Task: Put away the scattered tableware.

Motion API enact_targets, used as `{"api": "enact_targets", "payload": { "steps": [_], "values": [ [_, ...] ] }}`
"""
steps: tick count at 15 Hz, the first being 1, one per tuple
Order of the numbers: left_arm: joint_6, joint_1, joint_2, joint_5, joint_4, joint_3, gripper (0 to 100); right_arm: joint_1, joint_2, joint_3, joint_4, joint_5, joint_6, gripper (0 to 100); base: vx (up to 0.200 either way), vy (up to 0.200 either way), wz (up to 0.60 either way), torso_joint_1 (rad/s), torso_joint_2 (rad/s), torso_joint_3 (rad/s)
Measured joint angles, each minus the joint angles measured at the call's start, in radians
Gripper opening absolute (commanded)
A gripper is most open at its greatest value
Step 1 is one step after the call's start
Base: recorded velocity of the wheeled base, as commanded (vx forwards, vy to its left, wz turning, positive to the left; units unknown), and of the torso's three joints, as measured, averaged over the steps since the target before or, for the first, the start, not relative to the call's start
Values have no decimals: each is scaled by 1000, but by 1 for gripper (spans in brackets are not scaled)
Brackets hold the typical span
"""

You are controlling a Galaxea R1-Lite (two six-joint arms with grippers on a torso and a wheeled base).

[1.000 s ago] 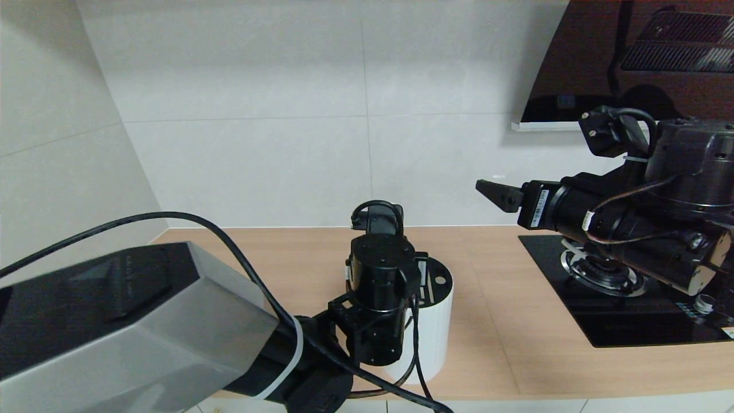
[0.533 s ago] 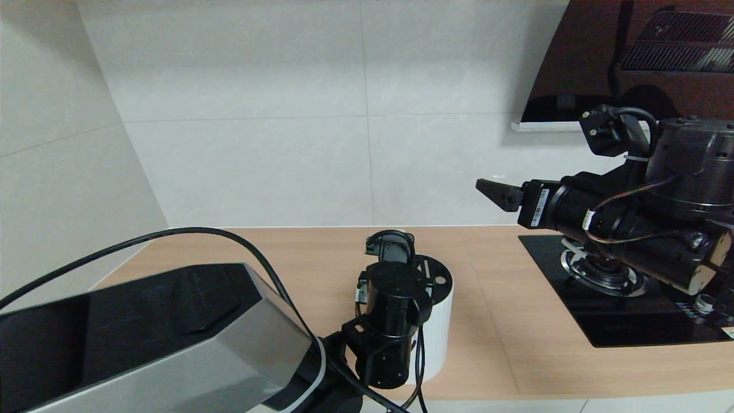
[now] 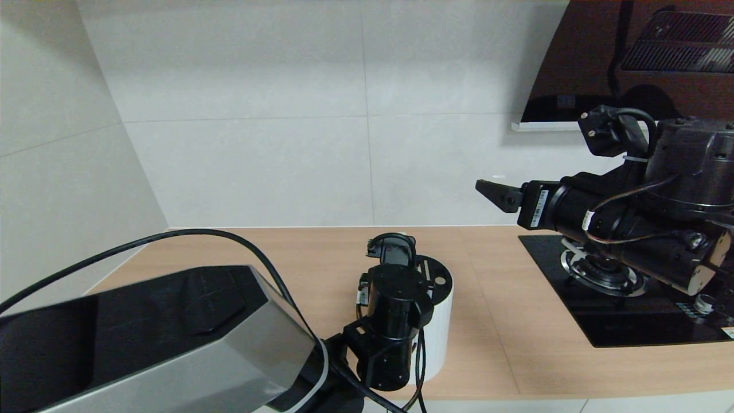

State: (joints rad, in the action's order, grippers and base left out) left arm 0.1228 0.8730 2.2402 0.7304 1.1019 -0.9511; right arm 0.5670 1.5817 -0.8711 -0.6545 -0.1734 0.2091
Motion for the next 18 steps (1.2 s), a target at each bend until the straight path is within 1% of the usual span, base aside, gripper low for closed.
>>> {"api": "enact_targets", "payload": {
  "steps": [6,9,10,11,13,14,15,18],
  "values": [
    [2,0,-2,-1,5,0,100,0,0,4,-1,0,-1,100,0,0,0,0,0,0],
    [5,-5,-32,-6,58,19,100,0,-2,5,-2,-1,0,100,0,0,0,0,0,0],
    [7,-15,-65,-27,81,45,100,0,-3,5,-3,-2,0,100,0,0,0,0,0,0],
    [9,-23,-114,-67,97,85,100,-2,-5,5,-3,-3,-1,100,0,0,0,0,0,0],
    [8,-40,-230,-176,99,164,100,-16,-10,10,-2,-3,-27,100,0,0,0,0,0,0],
    [8,-54,-298,-219,76,193,100,-27,-18,21,-1,0,-69,100,0,0,0,0,0,0],
    [7,-70,-360,-243,46,211,100,-42,-33,30,1,4,-93,100,0,0,0,0,0,0],
    [7,-161,-581,-279,-83,267,100,-105,-99,57,5,9,-114,100,0,0,0,0,0,0]
  ]
}}
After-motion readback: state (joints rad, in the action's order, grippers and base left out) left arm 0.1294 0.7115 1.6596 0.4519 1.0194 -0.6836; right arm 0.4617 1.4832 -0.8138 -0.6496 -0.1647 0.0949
